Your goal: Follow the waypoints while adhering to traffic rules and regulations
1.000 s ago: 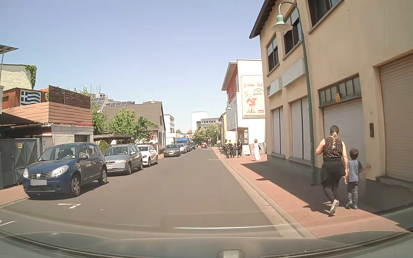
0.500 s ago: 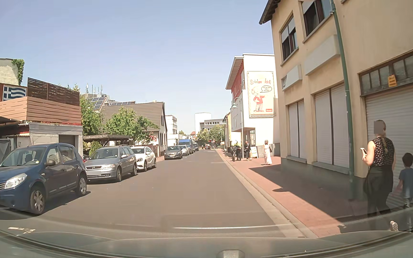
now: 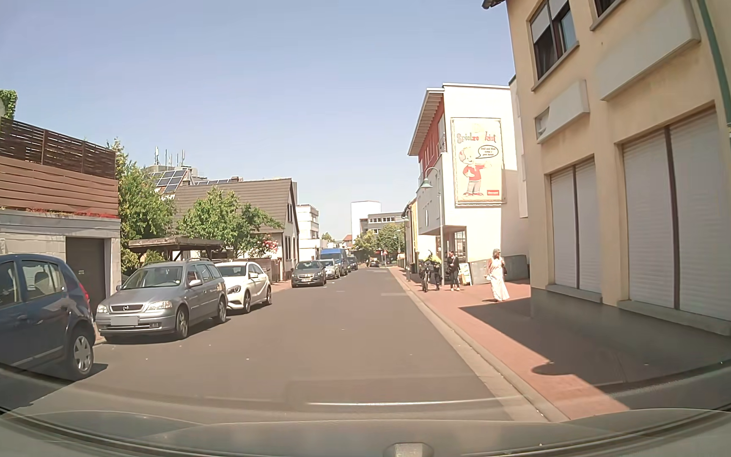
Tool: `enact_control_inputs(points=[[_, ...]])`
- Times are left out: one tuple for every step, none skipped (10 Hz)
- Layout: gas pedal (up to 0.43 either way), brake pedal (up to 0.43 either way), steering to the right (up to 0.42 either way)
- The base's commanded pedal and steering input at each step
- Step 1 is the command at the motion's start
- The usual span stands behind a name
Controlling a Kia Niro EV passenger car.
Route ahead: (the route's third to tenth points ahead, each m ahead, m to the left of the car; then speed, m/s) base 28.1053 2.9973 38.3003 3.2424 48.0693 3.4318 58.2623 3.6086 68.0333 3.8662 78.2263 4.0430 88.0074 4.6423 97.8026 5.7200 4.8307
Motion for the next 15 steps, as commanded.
enact_control_inputs(points=[[0.059, 0.000, -0.024], [0.059, 0.000, -0.024], [0.059, 0.000, -0.023], [0.059, 0.000, -0.021], [0.059, 0.000, -0.020], [0.059, 0.000, -0.018], [0.059, 0.000, -0.018], [0.059, 0.000, -0.017], [0.059, 0.000, -0.016], [0.059, 0.000, -0.015], [0.059, 0.000, -0.015], [0.059, 0.000, -0.014], [0.059, 0.000, -0.013], [0.059, 0.000, -0.011], [0.059, 0.000, -0.011]])
